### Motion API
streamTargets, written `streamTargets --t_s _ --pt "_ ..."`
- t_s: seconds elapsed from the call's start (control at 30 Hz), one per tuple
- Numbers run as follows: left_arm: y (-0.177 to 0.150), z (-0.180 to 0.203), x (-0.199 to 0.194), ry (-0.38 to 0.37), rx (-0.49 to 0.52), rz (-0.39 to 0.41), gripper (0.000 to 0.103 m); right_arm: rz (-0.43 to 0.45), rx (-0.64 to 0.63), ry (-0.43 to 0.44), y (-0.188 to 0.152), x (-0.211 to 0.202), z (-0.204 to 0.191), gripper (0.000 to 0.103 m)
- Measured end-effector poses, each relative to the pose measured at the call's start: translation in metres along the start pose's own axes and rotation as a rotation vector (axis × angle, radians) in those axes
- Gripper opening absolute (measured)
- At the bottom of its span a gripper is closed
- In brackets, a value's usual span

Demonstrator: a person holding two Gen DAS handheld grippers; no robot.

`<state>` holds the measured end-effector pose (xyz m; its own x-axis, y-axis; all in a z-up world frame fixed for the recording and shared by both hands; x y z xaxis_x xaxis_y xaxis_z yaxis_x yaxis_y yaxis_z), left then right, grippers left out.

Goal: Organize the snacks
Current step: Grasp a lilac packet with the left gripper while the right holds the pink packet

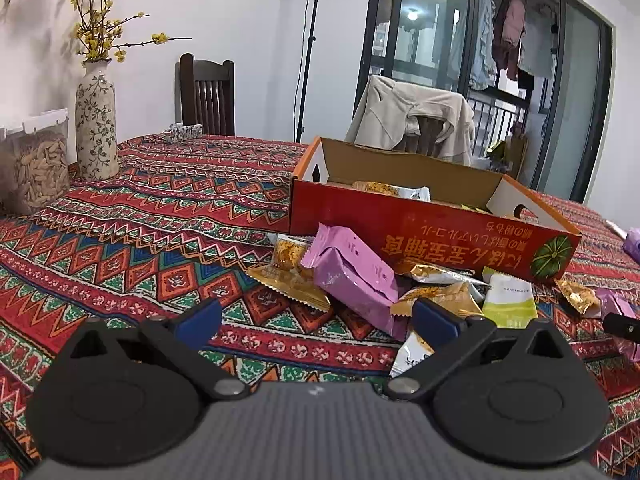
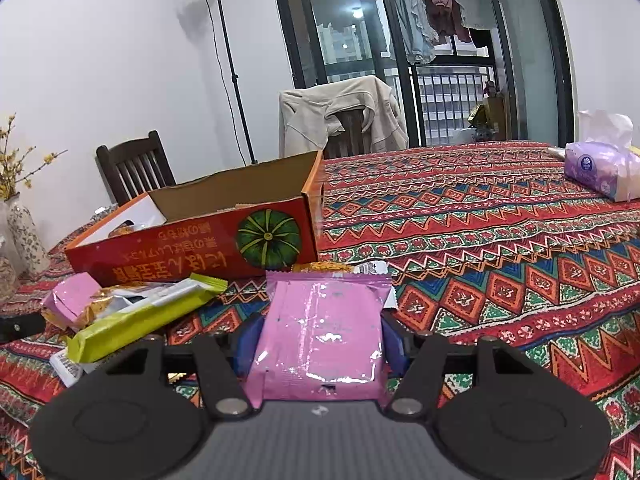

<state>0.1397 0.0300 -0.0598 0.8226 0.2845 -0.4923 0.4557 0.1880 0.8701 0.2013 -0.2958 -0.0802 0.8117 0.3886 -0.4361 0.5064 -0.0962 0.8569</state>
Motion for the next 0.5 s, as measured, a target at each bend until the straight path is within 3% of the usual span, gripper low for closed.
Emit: streamTargets --t_s 0.3,0.5 --pt "0.013 0.004 -0.005 0.025 0.056 0.012 0.103 0.022 0.024 0.030 0.001 -0.003 0.002 0.061" --pt "0.016 0.020 0.002 0.044 0.144 0.002 0.103 0.029 0.041 0.040 0.001 -0.006 0.005 0.061"
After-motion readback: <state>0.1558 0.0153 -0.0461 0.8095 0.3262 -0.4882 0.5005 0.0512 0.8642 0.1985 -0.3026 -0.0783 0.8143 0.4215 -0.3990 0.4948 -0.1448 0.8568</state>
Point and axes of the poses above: each gripper's, at about its wrist camera, not at the fingertips, and x roughly the way its jaws point, z to its right, y to its top, the point moved 9 cm from there along x, roughly the way its jaws point, and after that the axes turned 9 degrees about y, right-handed, at the moved point
